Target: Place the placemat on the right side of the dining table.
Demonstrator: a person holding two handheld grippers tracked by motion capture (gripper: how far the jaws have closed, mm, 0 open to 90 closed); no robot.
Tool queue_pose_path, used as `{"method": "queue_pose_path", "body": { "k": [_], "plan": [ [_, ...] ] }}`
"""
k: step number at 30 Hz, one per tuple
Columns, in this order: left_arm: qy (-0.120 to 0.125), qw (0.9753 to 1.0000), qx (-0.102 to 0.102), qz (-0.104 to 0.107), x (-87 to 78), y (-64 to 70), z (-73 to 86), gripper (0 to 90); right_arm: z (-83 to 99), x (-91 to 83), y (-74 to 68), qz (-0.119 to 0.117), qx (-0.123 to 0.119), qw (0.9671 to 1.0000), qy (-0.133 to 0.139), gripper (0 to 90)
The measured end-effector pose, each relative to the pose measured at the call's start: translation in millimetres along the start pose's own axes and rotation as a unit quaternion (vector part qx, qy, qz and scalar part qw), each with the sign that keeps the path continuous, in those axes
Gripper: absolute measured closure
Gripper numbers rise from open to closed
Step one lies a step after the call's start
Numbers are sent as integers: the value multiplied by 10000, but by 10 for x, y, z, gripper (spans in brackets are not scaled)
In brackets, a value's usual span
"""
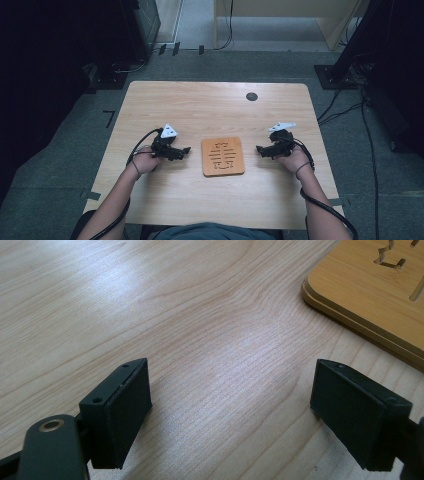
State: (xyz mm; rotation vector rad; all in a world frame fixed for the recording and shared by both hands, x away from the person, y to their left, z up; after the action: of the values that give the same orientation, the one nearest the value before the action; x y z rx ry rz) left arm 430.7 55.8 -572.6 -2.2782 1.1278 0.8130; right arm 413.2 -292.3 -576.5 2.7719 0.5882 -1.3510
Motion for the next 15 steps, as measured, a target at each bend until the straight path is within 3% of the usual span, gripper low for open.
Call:
{"method": "queue_pose_path", "body": {
  "k": [4,11,12,15],
  "plan": [
    [5,10000,1,2,0,-2,1,155,9,30,-32,8,31,10000,59,0],
    [-16,10000,-52,-42,-3,-7,8,142,7,42,-43,-19,25,9999,98,0],
    [-15,10000,-53,-42,-3,-6,7,141,-9,64,-39,-16,66,9996,281,0],
    [-33,10000,-3,0,3,0,7,123,-32,93,-43,10,156,9989,433,0]
  ]
}}
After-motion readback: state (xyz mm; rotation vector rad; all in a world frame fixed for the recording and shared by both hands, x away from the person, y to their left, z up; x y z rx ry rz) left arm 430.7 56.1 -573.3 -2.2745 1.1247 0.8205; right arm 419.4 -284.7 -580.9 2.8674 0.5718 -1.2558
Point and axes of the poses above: each handheld gripper's, and its own axes: x roughly forward along the jaws, z roughly out of its underside, y roughly to its right, the point moved 8 cm from there along x, roughly forward along the jaws, and after that the axes turned 12 degrees about x, right-handed, at the moved point
